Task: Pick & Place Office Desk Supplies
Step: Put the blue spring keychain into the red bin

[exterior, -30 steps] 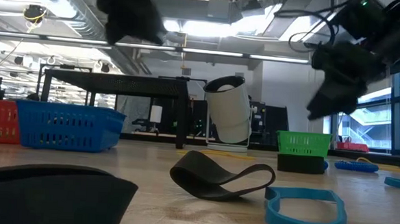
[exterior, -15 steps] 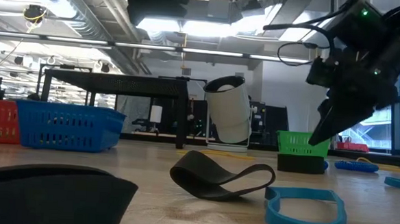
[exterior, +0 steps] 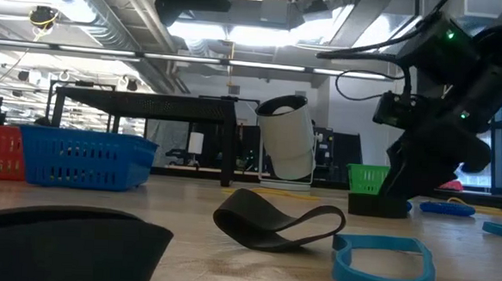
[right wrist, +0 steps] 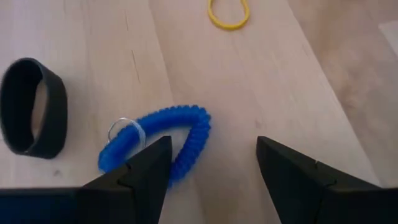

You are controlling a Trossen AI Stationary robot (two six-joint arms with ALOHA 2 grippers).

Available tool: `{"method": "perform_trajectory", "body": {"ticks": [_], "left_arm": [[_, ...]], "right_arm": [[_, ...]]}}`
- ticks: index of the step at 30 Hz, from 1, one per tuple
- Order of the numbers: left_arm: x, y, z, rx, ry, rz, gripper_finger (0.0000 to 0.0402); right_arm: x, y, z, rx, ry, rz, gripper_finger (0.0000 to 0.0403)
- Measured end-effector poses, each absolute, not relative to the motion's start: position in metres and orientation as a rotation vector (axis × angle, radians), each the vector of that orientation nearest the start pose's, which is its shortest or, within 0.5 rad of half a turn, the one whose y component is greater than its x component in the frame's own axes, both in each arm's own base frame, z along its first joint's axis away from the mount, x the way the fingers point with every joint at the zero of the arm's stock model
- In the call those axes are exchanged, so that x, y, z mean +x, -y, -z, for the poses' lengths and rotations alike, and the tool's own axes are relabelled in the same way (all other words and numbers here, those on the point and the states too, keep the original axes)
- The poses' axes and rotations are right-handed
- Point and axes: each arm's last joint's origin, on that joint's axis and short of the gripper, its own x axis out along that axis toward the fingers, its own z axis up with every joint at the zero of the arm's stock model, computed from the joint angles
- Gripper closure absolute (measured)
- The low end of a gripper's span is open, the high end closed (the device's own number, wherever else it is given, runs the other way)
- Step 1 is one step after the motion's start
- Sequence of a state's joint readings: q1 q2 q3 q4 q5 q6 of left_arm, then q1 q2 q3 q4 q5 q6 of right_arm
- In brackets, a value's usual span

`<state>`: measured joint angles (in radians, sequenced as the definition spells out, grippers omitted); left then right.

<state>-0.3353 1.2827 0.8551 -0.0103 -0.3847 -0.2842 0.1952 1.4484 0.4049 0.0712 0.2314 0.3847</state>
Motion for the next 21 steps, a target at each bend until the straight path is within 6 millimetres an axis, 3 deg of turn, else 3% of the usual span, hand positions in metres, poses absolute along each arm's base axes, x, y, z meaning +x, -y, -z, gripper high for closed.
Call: {"method": "perform_trajectory", "body": {"ticks": [6,11,21], "left_arm": [[0.266,0.085,-0.269,-0.110,-0.401,-0.092,0.0274],[0.266,0.085,-0.269,-0.105,-0.401,-0.090,0.0274],[0.266,0.084,-0.269,-0.106,-0.401,-0.093,0.0274]], "right_arm": [[0.221,-0.042,-0.104,0.090,-0.914,0.201,0.0176],[0.228,-0.044,-0.110,-0.025,-0.924,0.153,0.0210],[0.232,-0.046,-0.104,-0.032,-0.981,0.085,0.0359]]}}
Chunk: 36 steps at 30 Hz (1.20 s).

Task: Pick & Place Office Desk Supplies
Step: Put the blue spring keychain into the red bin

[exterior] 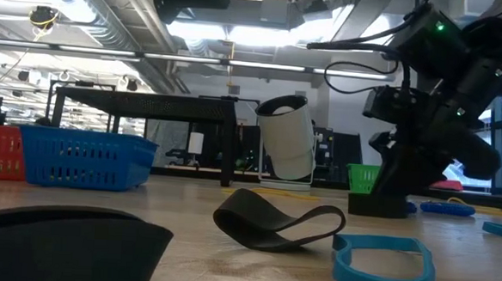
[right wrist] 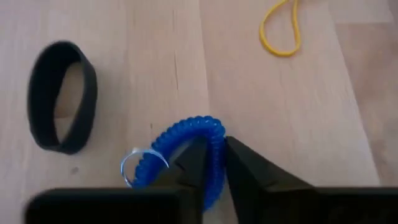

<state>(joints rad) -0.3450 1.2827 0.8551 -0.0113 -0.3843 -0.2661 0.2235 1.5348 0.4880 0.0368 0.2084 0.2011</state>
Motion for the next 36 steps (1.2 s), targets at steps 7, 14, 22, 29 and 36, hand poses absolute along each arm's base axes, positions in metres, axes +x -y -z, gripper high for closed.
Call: {"method": "perform_trajectory", "body": {"ticks": [7,14,22,29,36], "left_arm": [[0.266,0.084,-0.269,-0.106,-0.401,-0.093,0.0274],[0.266,0.080,-0.270,-0.085,-0.371,-0.226,0.0274],[0.272,0.079,-0.267,-0.075,-0.332,-0.319,0.0259],[0.285,0.083,-0.256,-0.079,-0.314,-0.336,0.0209],[0.296,0.076,-0.255,-0.107,-0.239,-0.388,0.0178]], "right_arm": [[0.232,-0.047,-0.107,0.002,-0.955,0.083,0.0376],[0.242,-0.048,-0.131,0.017,-0.823,0.095,0.0384],[0.273,-0.052,-0.182,-0.072,-0.565,0.156,0.0385],[0.295,-0.054,-0.227,-0.197,-0.409,0.240,0.0385],[0.303,-0.058,-0.250,-0.269,-0.280,0.225,0.0385]]}}
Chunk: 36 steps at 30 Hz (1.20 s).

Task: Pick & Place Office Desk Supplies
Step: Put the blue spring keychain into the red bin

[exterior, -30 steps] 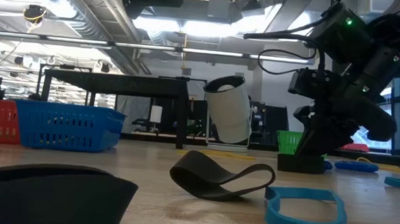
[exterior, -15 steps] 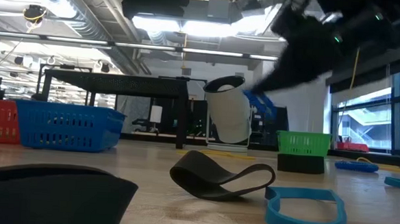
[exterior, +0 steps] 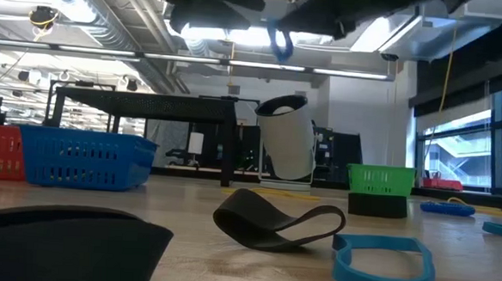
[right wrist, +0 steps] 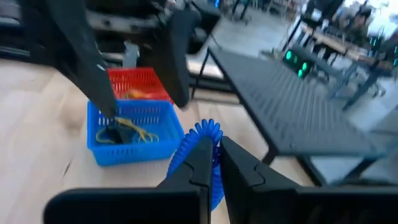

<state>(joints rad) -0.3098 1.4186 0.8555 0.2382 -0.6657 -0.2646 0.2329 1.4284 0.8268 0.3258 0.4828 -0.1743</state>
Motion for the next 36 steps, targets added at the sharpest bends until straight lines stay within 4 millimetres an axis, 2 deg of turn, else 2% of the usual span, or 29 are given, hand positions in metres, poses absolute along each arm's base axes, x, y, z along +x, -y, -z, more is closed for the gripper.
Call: {"method": "perform_trajectory", "body": {"ticks": [10,18,22,29,31,36], "left_arm": [[0.307,0.064,-0.259,-0.149,-0.174,-0.334,0.0176],[0.317,0.061,-0.249,-0.154,-0.169,-0.317,0.0186],[0.318,0.060,-0.248,-0.153,-0.171,-0.321,0.0233],[0.318,0.060,-0.248,-0.133,-0.177,-0.312,0.0374],[0.318,0.061,-0.247,-0.120,-0.180,-0.309,0.0384],[0.318,0.061,-0.247,-0.119,-0.180,-0.309,0.0374]], "right_arm": [[0.302,-0.071,-0.257,-0.417,-0.226,0.171,0.0385],[0.302,-0.075,-0.259,-0.446,-0.198,0.161,0.0385],[0.301,-0.076,-0.259,-0.446,-0.197,0.158,0.0385],[0.301,-0.076,-0.259,-0.443,-0.202,0.143,0.0382],[0.301,-0.077,-0.259,-0.433,-0.198,0.126,0.0376],[0.301,-0.076,-0.258,-0.372,-0.207,0.147,0.0348]]}}
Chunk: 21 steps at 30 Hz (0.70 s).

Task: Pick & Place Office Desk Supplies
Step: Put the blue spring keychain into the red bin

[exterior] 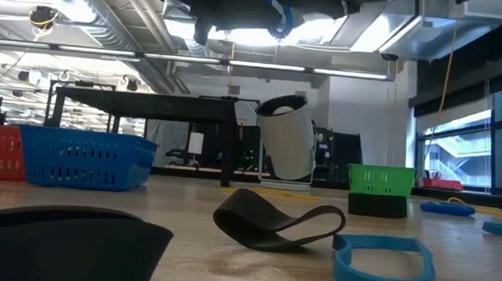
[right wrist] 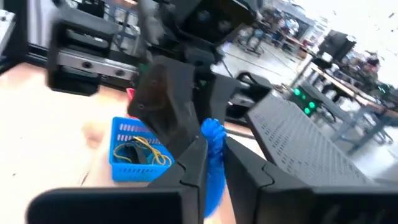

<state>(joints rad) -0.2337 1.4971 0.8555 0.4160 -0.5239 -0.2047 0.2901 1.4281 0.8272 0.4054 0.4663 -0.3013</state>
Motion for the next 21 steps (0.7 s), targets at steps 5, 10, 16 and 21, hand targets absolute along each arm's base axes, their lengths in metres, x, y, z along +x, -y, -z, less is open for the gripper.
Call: {"method": "perform_trajectory", "body": {"ticks": [5,10,16,21], "left_arm": [[0.318,0.060,-0.247,-0.119,-0.181,-0.318,0.0378],[0.314,0.059,-0.247,-0.132,-0.212,-0.349,0.0377],[0.285,0.050,-0.252,-0.148,-0.373,-0.467,0.0376],[0.237,0.046,-0.258,-0.243,-0.567,-0.541,0.0375]], "right_arm": [[0.298,-0.074,-0.257,-0.377,-0.244,0.199,0.0292],[0.285,-0.077,-0.264,-0.355,-0.281,0.243,0.0226],[0.262,-0.083,-0.269,-0.301,-0.368,0.221,0.0184],[0.253,-0.086,-0.265,-0.232,-0.428,0.218,0.0181]]}}
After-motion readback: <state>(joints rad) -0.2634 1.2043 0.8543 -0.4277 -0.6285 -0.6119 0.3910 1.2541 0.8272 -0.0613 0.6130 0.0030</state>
